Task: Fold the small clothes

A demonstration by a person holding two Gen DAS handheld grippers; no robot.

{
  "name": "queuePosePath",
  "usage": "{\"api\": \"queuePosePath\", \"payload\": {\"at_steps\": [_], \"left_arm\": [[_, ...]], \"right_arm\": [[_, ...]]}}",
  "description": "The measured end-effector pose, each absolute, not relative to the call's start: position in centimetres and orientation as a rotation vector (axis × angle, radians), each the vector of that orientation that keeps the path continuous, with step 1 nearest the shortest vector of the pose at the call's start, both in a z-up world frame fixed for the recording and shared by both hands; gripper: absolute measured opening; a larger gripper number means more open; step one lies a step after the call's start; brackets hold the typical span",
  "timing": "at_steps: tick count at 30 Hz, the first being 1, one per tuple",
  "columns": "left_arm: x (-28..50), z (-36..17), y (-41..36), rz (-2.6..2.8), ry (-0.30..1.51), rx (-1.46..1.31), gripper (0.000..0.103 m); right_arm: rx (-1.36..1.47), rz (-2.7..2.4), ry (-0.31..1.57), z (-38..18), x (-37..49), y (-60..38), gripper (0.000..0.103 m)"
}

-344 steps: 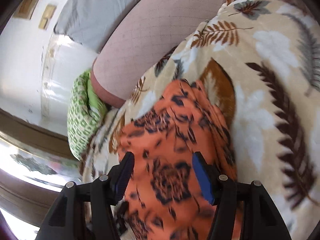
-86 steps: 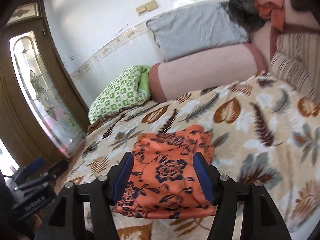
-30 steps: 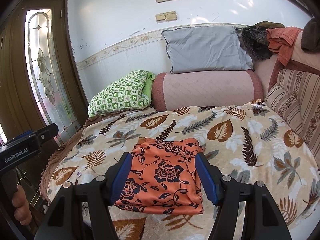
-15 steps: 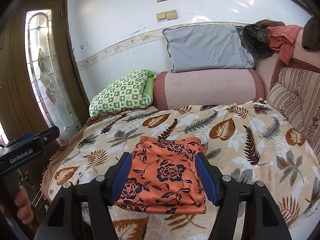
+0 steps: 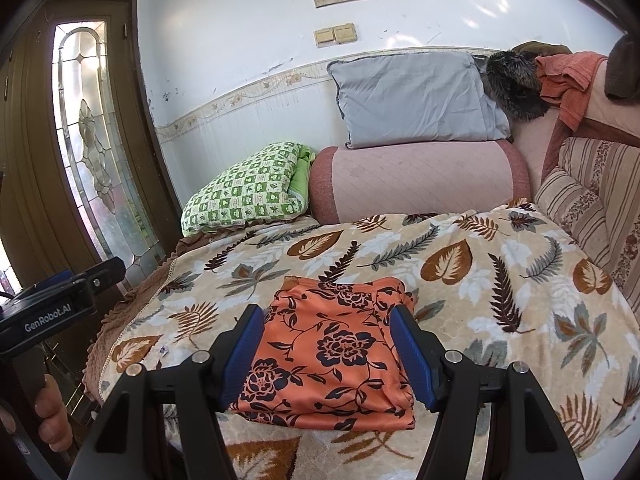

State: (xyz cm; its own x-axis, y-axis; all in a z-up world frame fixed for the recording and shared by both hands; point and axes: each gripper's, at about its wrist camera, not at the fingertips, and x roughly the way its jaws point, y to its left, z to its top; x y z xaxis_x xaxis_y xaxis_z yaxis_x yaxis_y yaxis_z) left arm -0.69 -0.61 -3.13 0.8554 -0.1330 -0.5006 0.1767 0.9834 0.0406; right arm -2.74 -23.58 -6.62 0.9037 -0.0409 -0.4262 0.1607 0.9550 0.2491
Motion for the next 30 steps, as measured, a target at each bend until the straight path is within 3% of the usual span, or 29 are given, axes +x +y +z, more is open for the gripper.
{"api": "queuePosePath", "payload": {"at_steps": [30], "left_arm": [[-1.2, -2.7, -0.4, -0.189, 0.508, 0.063, 0.099]], "right_arm": [[0.259, -0.067, 0.427, -5.9, -2.7, -22.4, 0.069]]}}
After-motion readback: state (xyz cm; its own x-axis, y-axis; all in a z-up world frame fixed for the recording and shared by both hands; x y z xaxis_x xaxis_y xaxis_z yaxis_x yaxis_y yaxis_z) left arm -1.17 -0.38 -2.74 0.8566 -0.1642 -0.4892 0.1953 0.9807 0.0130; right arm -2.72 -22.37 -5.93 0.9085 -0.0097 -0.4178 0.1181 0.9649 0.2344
